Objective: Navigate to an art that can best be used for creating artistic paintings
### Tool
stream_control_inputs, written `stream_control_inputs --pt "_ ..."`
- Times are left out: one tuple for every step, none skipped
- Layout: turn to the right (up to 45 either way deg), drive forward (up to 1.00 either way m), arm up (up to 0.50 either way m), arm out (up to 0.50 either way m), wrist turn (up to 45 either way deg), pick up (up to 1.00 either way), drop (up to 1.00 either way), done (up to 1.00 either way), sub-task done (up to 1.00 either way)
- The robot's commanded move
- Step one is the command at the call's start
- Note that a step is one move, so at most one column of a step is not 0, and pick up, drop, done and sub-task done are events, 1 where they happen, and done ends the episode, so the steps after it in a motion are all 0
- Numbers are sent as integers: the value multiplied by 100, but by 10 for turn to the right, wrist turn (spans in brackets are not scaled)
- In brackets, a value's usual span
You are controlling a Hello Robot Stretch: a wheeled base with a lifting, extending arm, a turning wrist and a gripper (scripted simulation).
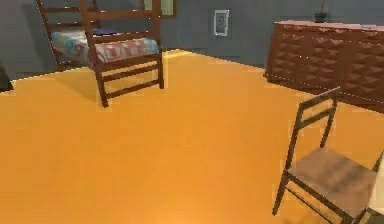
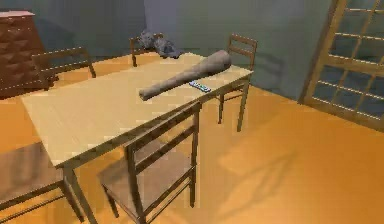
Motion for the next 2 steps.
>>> stream_control_inputs --pt "0 100 0 0 0 0 0 0 0" --pt "0 40 0 0 0 0 0 0 0"
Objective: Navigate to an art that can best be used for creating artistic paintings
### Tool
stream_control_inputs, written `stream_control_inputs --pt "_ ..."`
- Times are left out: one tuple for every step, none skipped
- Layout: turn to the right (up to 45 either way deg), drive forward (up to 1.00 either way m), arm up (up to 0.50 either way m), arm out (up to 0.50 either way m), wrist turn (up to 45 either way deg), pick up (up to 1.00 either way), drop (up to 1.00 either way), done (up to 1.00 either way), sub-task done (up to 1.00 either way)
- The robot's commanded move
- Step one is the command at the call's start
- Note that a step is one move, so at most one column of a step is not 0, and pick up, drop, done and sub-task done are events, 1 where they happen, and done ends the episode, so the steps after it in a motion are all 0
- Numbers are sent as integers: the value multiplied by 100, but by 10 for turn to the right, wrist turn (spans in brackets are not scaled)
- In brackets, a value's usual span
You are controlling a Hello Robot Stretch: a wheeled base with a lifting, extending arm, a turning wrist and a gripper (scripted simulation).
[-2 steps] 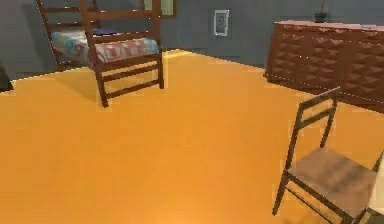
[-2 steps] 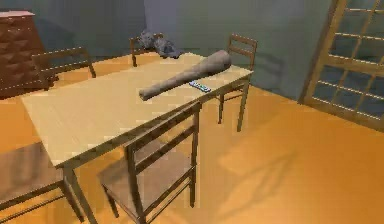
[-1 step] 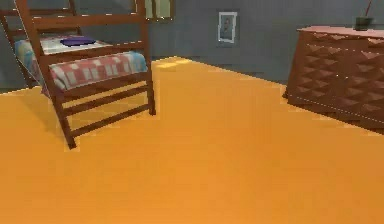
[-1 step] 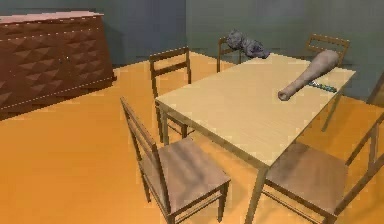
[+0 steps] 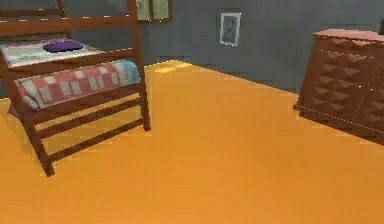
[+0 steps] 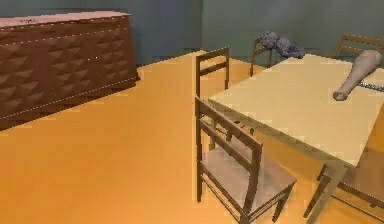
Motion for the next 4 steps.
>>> stream_control_inputs --pt "120 0 0 0 0 0 0 0 0" --pt "0 100 0 0 0 0 0 0 0" --pt "0 100 0 0 0 0 0 0 0" --pt "0 100 0 0 0 0 0 0 0"
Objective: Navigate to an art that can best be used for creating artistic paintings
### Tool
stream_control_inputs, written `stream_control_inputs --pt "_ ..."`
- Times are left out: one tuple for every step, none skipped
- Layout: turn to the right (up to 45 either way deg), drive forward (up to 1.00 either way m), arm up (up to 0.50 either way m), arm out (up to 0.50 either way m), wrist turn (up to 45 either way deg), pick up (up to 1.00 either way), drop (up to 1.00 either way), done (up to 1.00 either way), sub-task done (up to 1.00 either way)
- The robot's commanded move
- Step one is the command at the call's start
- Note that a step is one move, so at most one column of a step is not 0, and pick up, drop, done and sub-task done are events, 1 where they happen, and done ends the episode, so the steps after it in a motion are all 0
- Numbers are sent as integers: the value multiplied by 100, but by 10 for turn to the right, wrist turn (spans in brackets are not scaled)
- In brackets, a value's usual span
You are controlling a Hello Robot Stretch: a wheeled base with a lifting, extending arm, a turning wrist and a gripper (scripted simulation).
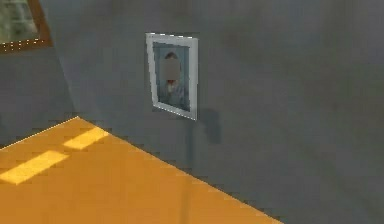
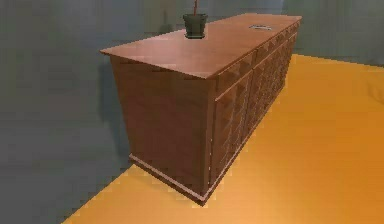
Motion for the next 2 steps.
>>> stream_control_inputs --pt "30 0 0 0 0 0 0 0 0" --pt "0 40 0 0 0 0 0 0 0"
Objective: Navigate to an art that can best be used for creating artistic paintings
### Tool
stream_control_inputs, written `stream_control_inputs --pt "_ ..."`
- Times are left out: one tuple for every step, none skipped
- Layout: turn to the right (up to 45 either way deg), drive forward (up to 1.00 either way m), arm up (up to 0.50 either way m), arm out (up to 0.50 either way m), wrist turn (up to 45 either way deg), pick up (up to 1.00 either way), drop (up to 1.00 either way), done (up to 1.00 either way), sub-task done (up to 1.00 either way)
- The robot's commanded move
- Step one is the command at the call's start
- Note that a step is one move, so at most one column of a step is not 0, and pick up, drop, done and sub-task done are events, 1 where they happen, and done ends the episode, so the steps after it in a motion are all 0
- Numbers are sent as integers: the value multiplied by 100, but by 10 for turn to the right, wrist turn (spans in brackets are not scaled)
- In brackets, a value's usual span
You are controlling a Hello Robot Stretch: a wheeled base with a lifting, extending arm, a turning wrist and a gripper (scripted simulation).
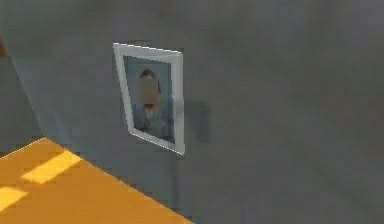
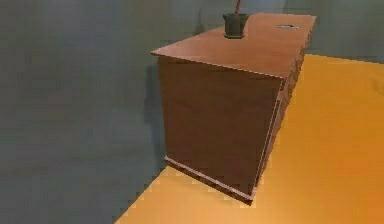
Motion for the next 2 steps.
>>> stream_control_inputs --pt "-90 0 0 0 0 0 0 0 0" --pt "0 0 0 0 0 0 0 100 0"
